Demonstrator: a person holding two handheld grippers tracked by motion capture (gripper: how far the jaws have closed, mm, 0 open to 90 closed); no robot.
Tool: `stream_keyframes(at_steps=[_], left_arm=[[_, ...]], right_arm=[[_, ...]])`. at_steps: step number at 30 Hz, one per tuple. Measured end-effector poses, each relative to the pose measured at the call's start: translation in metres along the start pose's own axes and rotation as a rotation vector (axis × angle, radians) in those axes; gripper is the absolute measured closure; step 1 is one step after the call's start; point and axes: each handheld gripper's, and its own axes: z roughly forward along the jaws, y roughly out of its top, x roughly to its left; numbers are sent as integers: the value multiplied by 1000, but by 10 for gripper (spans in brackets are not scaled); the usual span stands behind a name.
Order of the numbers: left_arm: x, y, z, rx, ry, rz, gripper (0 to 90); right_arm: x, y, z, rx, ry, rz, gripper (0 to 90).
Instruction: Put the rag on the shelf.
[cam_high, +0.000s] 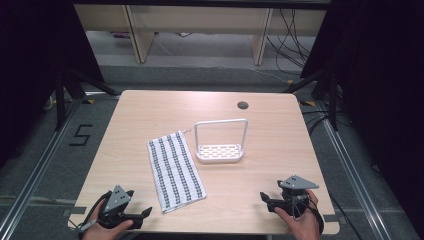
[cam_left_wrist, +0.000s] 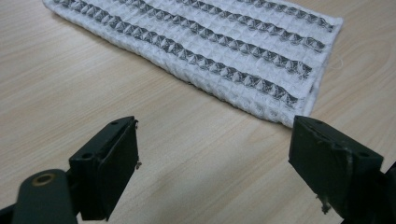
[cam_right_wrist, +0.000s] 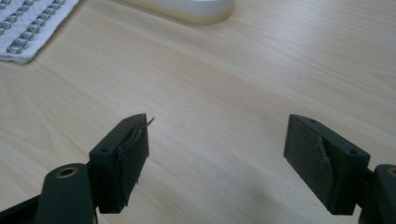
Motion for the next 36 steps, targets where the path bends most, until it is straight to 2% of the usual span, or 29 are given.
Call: stream_keyframes(at_steps=[1, 3, 4, 5, 6, 7, 8, 9, 11, 12, 14, 15, 16, 17, 18, 20, 21, 22, 24, 25, 27, 29, 30, 33, 34, 36], left_arm=[[0, 1, -1, 18, 5, 12, 155], [-1, 0, 0, 12, 6, 14, 155], [-1, 0, 0, 26, -2, 31, 155], [-3, 1, 0, 33, -10, 28, 155], [-3, 1, 1, 24, -17, 19, 155], [-6, 2, 1, 7, -39, -20, 155], [-8, 3, 1, -7, -59, -28, 155], [-10, 4, 0, -4, -59, -1, 155], [-15, 5, 1, -11, -50, -4, 156], [-19, 6, 3, -7, -53, 7, 158], [-23, 6, 5, -10, -57, 24, 161], [-25, 7, 4, 3, -67, 25, 162], [-25, 7, 5, 9, -65, 46, 163], [-25, 7, 5, 9, -65, 46, 164], [-27, 8, 5, 7, -70, 41, 166], [-31, 8, 6, -11, -87, 28, 168], [-31, 8, 6, -11, -87, 28, 171], [-31, 9, 5, 4, -82, 46, 174], [-34, 10, 6, 8, -96, 29, 175], [-35, 10, 5, 7, -98, 39, 179], [-37, 11, 5, -3, -112, 14, 190], [-38, 12, 5, 1, -104, 37, 194], [-40, 12, 4, 5, -115, 42, 205], [-41, 13, 5, 5, -115, 42, 233], [-41, 13, 6, 7, -109, 55, 249], [-43, 14, 7, 5, -121, 60, 271]], right_arm=[[1, 0, 1, -3, 4, -2, 239], [2, 0, 1, -3, 7, 1, 239], [3, 1, 1, -4, 15, -2, 243], [4, 1, 0, -2, 24, -4, 246], [5, 2, 1, -17, 13, -16, 249], [6, 2, 1, -20, 36, -8, 251], [8, 3, 1, -30, 58, -3, 256], [10, 4, 1, -34, 61, -18, 262], [13, 6, 2, -41, 72, -20, 266], [21, 9, 3, -38, 83, -40, 271], [26, 12, 5, -42, 105, -63, 284], [29, 14, 7, -47, 115, -78, 289], [33, 16, 8, -43, 119, -91, 290], [33, 16, 8, -43, 119, -91, 290], [39, 20, 11, -54, 152, -111, 295], [45, 24, 14, -57, 163, -123, 303], [48, 26, 15, -51, 172, -129, 308], [51, 28, 17, -52, 181, -141, 320], [56, 31, 21, -50, 201, -156, 324], [59, 32, 22, -50, 211, -165, 329], [63, 36, 26, -51, 225, -176, 332], [68, 40, 30, -51, 244, -193, 334], [70, 42, 33, -51, 254, -212, 338], [76, 46, 37, -37, 268, -210, 348], [83, 50, 43, -39, 292, -238, 357], [88, 53, 48, -27, 302, -255, 368]])
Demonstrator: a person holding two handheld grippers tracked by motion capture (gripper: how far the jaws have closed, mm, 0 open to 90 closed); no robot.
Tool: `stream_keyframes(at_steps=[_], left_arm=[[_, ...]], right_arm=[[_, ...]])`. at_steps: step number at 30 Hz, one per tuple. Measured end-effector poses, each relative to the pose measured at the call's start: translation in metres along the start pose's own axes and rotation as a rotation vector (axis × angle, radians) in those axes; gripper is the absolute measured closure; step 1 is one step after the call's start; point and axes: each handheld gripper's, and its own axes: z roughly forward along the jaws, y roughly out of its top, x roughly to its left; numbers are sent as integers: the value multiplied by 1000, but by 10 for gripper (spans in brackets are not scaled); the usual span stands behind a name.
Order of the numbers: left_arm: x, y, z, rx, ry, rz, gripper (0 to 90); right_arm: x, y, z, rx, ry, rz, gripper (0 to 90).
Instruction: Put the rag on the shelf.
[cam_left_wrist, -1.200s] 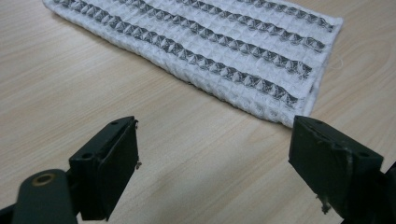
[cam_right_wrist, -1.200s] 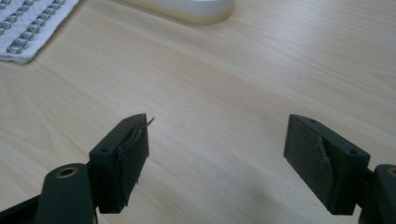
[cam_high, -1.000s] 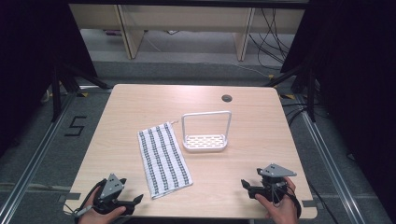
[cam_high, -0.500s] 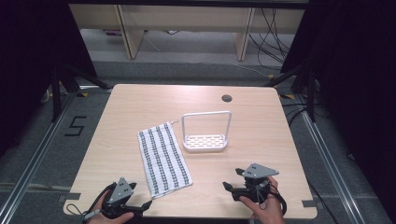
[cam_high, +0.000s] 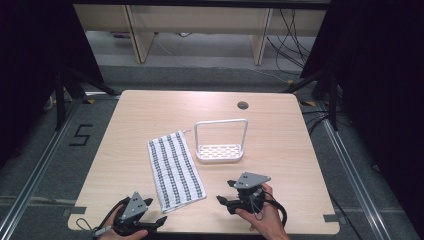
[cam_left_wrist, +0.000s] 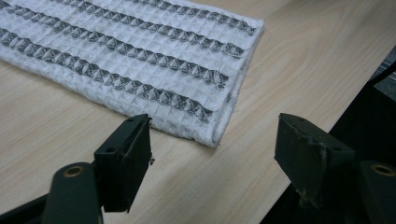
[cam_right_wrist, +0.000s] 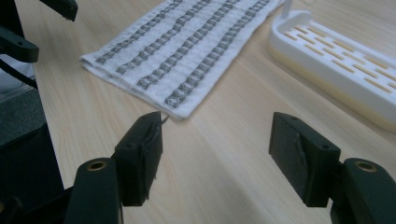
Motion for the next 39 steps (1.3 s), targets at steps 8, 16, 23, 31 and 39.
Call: stream_keyframes(at_steps=[8, 16, 23, 31, 39], left_arm=[[-7, 4, 8, 38, -16, 38, 396], [-2, 9, 19, 85, -34, 91, 485], [3, 9, 22, 95, -37, 66, 533], [11, 11, 27, 123, -35, 61, 529], [11, 17, 36, 143, -50, 95, 552]], right_arm=[[11, 14, 27, 41, 28, -62, 417], [16, 21, 49, 90, 58, -65, 441], [17, 24, 62, 98, 74, -81, 448], [15, 25, 73, 126, 53, -87, 454], [19, 25, 76, 180, 44, -55, 474]])
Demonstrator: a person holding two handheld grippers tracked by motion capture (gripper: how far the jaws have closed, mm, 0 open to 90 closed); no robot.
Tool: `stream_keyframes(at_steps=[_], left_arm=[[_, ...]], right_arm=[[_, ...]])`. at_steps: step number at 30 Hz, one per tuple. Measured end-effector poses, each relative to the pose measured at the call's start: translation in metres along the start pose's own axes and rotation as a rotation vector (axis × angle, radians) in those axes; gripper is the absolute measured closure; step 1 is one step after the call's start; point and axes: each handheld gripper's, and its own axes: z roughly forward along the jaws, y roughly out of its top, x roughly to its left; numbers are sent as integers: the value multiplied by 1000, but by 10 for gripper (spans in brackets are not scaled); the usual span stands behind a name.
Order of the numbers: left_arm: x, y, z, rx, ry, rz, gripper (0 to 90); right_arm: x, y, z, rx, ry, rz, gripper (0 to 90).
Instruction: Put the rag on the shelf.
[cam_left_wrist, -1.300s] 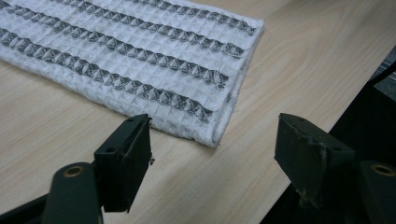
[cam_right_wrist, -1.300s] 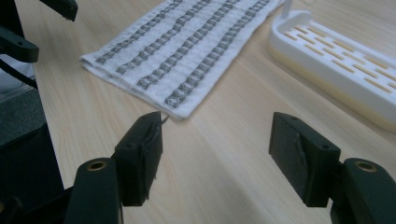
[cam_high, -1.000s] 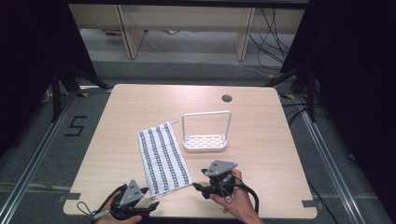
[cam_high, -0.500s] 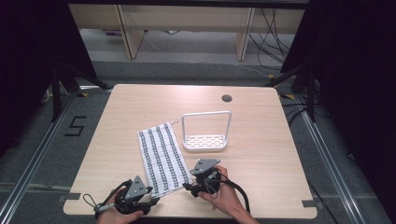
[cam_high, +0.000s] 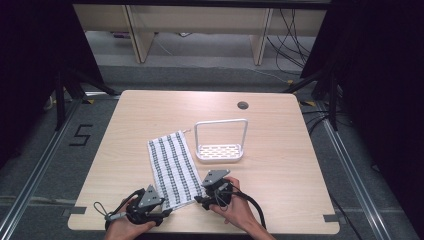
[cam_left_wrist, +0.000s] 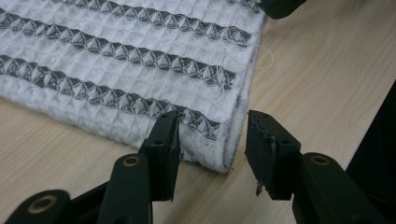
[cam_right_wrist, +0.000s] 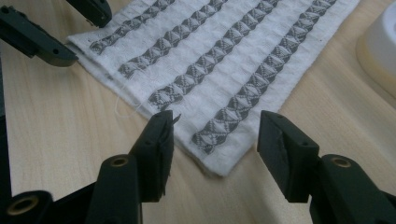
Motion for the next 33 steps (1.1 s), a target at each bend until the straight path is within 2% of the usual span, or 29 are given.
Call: stream_keyframes(at_steps=[2, 3, 5, 6, 10, 12, 13, 14, 16, 18, 19, 20, 21, 23, 24, 25, 26, 28, 30, 31, 32, 33], left_arm=[[0, 0, 3, 17, 1, 13, 558], [0, 0, 3, 18, 1, 15, 564], [0, 0, 3, 14, -8, 10, 574], [1, -1, 2, 18, 2, 14, 581], [0, -1, 2, 21, 4, 20, 641], [-1, -1, 3, 15, 7, 10, 702], [0, -1, 2, 15, 10, 42, 743], [-1, -1, 2, 12, 13, 46, 765], [0, -1, 2, 12, 15, 49, 816], [0, 0, 4, 15, 18, 56, 839], [-1, 1, 3, 10, 22, 72, 844], [-1, 2, 2, 3, 20, 76, 847], [-2, 2, 1, 0, 15, 68, 849], [-2, 4, -3, -14, 19, 88, 851], [-2, 5, -6, -21, 19, 71, 851], [-2, 5, -6, -21, 19, 71, 852], [-1, 8, -11, -42, 22, 85, 852], [-1, 9, -16, -51, 22, 78, 852], [-2, 15, -27, -94, 24, 83, 853], [-2, 15, -27, -94, 24, 83, 853], [-1, 18, -34, -97, 22, 92, 854], [0, 23, -41, -136, 25, 81, 854]], right_arm=[[-1, 0, 3, -11, 4, -21, 490], [-4, -1, 6, -20, -1, -58, 496], [-4, -1, 6, -13, -1, -58, 504], [-3, -1, 5, 4, -5, -26, 525], [-5, 0, 6, -1, -9, -49, 612], [-4, 1, 5, 5, -4, -31, 667], [-3, 1, 6, -5, -3, -12, 702], [-4, 0, 7, -8, -18, -27, 734], [-4, 1, 7, -7, -4, -19, 767], [-6, 1, 8, -10, 0, -34, 829], [-5, 1, 7, 3, 5, -21, 840], [-5, 1, 8, -19, -1, -26, 851], [-4, 1, 5, -18, 4, -10, 858], [-4, 3, 3, -40, 12, -22, 862], [-4, 4, 0, -35, 10, -20, 864], [-4, 4, 0, -35, 10, -20, 864], [-3, 7, -6, -59, 15, -32, 866], [-2, 8, -8, -76, 12, -38, 867], [3, 15, -21, -111, 23, -39, 869], [3, 15, -21, -111, 23, -39, 869], [3, 19, -27, -131, 39, -43, 870], [3, 21, -30, -139, 43, -30, 870]])
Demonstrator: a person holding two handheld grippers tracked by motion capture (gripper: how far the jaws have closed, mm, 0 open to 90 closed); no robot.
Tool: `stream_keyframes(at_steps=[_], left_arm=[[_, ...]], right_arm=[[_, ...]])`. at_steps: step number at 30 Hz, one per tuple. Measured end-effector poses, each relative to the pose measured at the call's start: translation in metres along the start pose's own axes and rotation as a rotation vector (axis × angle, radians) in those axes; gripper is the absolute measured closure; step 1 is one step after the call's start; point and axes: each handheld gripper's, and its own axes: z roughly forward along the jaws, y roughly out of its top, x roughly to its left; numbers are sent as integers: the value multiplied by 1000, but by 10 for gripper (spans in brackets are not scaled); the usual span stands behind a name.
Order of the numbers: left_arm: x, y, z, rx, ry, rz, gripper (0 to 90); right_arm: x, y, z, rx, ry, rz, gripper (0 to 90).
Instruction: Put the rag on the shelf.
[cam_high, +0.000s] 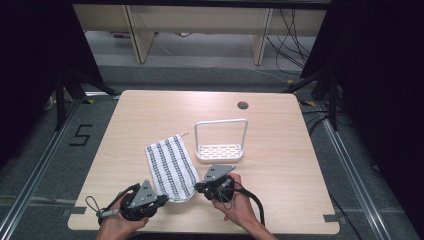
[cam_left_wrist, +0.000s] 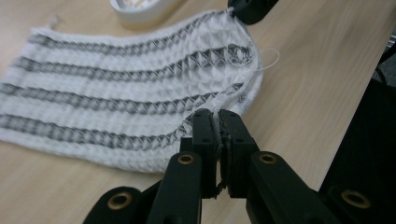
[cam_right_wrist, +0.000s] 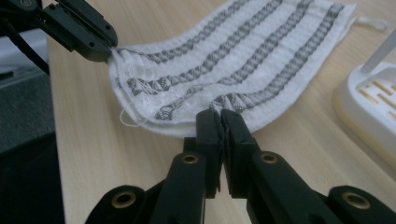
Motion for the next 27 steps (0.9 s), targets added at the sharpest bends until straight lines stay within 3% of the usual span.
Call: stream_keyframes(at_steps=[1, 3, 5, 6, 10, 11, 12, 13, 16, 20, 21, 22, 23, 24, 25, 26, 27], left_arm=[[3, 4, -5, 10, 9, 16, 854], [5, 7, -9, -16, 9, 0, 854], [13, 13, -17, -33, -25, -12, 854], [15, 15, -19, -39, -31, -18, 854], [23, 24, -29, -51, -54, -30, 854], [22, 27, -30, -88, -60, -68, 854], [25, 30, -34, -76, -67, -44, 854], [25, 34, -37, -98, -71, -72, 854], [29, 45, -48, -134, -119, -105, 854], [33, 63, -65, -163, -129, -102, 854], [34, 69, -71, -164, -139, -98, 854], [35, 73, -75, -156, -138, -92, 854], [35, 77, -78, -161, -142, -88, 854], [35, 82, -82, -167, -143, -88, 854], [35, 82, -82, -167, -143, -88, 854], [35, 92, -90, -170, -144, -76, 854], [35, 95, -92, -172, -146, -75, 854]], right_arm=[[-1, 2, -2, -1, 10, -4, 870], [-2, 8, -6, -27, 15, -5, 871], [-2, 13, -11, -42, 9, 10, 872], [-4, 17, -13, -50, 11, -11, 872], [-7, 32, -24, -91, 19, -7, 873], [-8, 35, -26, -95, 29, 0, 873], [-8, 38, -29, -101, 26, 11, 873], [-8, 42, -32, -111, 25, 16, 873], [-8, 56, -42, -146, 16, -24, 873], [-3, 71, -59, -184, 18, -22, 874], [-4, 74, -63, -187, 27, -39, 874], [-3, 78, -68, -195, 25, -25, 874], [-4, 80, -70, -206, 21, -49, 874], [-2, 83, -75, -209, 21, -23, 874], [-3, 86, -78, -221, 27, -47, 874], [-1, 90, -85, -223, 24, -32, 874], [-3, 93, -89, -237, 17, -79, 874]])
